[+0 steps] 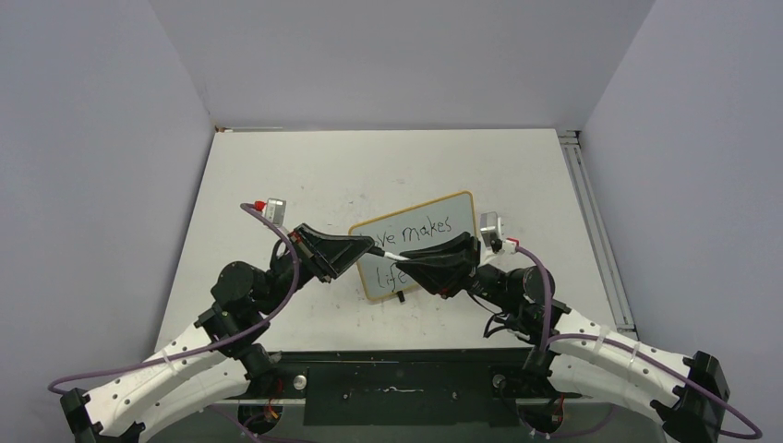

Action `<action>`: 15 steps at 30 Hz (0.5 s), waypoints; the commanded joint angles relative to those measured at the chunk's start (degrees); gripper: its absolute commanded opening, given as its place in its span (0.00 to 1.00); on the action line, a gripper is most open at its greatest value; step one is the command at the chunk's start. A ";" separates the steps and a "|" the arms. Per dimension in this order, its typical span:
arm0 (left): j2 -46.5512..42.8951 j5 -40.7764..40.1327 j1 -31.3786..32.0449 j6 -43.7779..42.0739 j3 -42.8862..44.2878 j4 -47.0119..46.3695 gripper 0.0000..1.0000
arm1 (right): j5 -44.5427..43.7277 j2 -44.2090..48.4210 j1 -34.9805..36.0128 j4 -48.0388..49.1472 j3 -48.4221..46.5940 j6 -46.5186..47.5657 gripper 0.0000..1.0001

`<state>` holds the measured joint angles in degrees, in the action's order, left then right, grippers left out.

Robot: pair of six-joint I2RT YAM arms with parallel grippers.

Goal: Write a sentence on the whiteboard
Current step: Close the whiteboard marker at the center of the board.

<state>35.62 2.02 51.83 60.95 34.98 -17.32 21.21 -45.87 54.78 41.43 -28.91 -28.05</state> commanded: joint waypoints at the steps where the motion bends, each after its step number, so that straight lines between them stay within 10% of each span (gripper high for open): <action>1: 1.92 6.89 3.32 -0.99 -0.99 1.36 0.00 | -4.78 -1.90 -0.25 6.74 -3.48 1.91 0.05; 15: 2.47 4.15 8.32 -2.63 -1.61 1.67 0.00 | -8.40 -2.13 -0.29 11.16 -2.15 1.60 0.05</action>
<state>36.10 -3.44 55.81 59.46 34.98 -20.45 20.78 -47.03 54.83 45.80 -28.91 -27.73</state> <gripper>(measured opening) 0.140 0.151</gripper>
